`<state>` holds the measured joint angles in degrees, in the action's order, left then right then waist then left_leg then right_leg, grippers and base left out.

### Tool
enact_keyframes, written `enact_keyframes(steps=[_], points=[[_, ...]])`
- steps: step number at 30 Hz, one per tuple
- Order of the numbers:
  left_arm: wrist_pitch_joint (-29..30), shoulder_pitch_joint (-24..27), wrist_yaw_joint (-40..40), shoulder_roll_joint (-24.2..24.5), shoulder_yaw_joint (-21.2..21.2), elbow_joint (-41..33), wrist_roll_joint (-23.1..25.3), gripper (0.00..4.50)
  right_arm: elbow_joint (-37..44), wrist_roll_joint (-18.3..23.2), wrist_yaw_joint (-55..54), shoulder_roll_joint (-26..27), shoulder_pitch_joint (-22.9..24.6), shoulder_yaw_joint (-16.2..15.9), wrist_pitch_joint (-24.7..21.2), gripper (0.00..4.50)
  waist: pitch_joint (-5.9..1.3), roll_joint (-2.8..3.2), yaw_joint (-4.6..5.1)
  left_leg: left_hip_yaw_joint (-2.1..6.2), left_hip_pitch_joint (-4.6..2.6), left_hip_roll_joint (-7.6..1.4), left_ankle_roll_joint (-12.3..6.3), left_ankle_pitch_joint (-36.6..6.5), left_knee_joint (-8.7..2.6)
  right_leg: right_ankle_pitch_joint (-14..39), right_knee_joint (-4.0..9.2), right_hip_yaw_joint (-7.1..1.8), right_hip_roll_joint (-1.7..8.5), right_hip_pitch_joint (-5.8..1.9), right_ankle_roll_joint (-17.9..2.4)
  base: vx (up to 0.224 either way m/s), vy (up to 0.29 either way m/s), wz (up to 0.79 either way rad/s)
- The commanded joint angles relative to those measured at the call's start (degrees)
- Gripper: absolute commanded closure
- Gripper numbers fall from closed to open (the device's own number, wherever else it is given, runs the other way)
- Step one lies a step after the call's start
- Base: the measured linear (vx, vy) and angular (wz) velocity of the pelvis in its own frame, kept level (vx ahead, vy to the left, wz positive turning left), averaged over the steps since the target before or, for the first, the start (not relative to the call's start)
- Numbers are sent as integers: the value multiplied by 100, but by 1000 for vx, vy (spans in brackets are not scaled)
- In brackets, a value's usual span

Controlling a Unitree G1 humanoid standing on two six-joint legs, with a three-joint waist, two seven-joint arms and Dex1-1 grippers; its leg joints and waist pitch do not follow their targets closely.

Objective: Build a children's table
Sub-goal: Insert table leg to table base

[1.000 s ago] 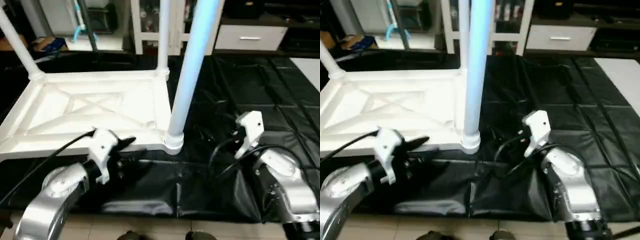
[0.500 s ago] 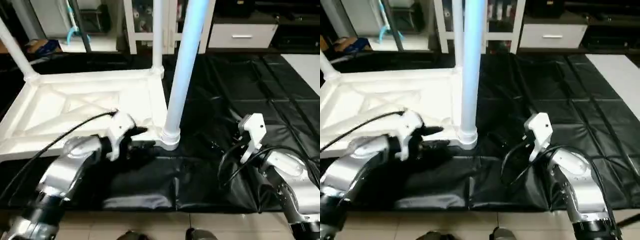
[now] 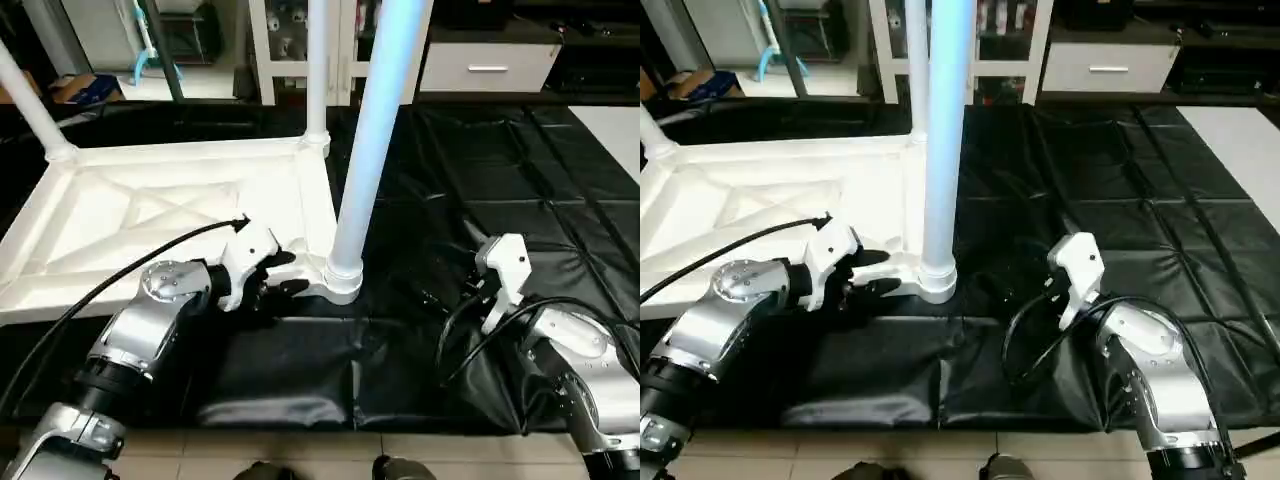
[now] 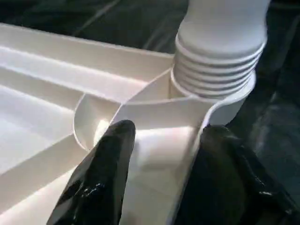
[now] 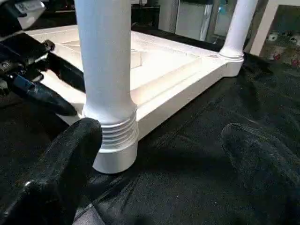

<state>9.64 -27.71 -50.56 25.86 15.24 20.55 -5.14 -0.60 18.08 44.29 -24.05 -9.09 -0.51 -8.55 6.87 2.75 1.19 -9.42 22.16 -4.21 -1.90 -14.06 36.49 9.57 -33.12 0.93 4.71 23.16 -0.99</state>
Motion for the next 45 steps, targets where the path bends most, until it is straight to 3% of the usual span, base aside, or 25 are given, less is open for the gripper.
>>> enact_keyframes(steps=[1,7,9,13,16,18,19,23,33,40,45], points=[[-68,-83,-160,90,94,167,122,189,156,-20,85,-92,-14,-51,-30,0,-362,-24,-4,397,-143,-835,-30,-1839,-723,1608,350,-275,522,-130,-1364,55,5,2],[-36,-173,-455,165,91,256,82,226,129,-23,130,-129,-36,-19,-27,0,-436,-22,-39,234,-193,-844,-332,-1101,-688,545,270,-246,508,-155,-1586,66,12,5],[-49,-215,-516,189,98,309,95,235,123,-31,137,-142,-39,-22,-20,0,-481,-28,-36,214,-161,-845,-579,-472,-650,-71,177,-207,507,-210,-1689,62,22,-1],[20,-231,-794,285,133,285,65,265,128,-30,148,-176,-28,-15,-13,0,-473,-19,-37,178,-177,-844,-800,-160,-626,-264,147,-184,504,-201,-1740,15,6,-1],[130,-204,-943,335,131,158,8,304,124,-31,160,-197,-24,2,-8,0,-440,-23,-35,169,-189,-861,-698,-577,-663,244,199,-197,512,-196,-1714,0,0,0],[215,-209,-1010,339,126,89,-16,308,116,-31,169,-204,-29,16,-6,0,-413,-31,-42,161,-212,-866,-513,-1000,-693,718,261,-217,517,-173,-1658,0,0,0],[249,-216,-1042,351,146,60,-4,332,111,-36,171,-206,-33,20,-4,0,-406,-30,-44,165,-213,-868,-473,-1064,-693,810,273,-225,524,-169,-1634,0,0,0],[344,-219,-1149,397,281,-6,109,359,84,-56,181,-218,-58,18,18,0,-400,-18,-40,176,-221,-873,-239,-1325,-741,1023,278,-222,494,-146,-1530,0,0,0],[211,-256,-914,186,372,133,358,423,108,-81,195,-226,-91,-35,26,0,-430,-36,-62,163,-186,-872,-472,-857,-698,533,243,-222,523,-185,-1628,0,0,0],[90,-177,-1047,273,663,147,692,448,88,-99,278,-278,-139,-72,31,0,-400,-27,-35,177,-178,-879,-409,-1157,-718,914,288,-234,535,-182,-1570,0,0,0],[72,-141,-1152,283,758,201,753,448,-125,-203,544,-374,-306,-270,39,0,-399,-1,-14,174,-201,-874,-328,-1227,-728,870,280,-225,511,-165,-1573,0,0,0]])
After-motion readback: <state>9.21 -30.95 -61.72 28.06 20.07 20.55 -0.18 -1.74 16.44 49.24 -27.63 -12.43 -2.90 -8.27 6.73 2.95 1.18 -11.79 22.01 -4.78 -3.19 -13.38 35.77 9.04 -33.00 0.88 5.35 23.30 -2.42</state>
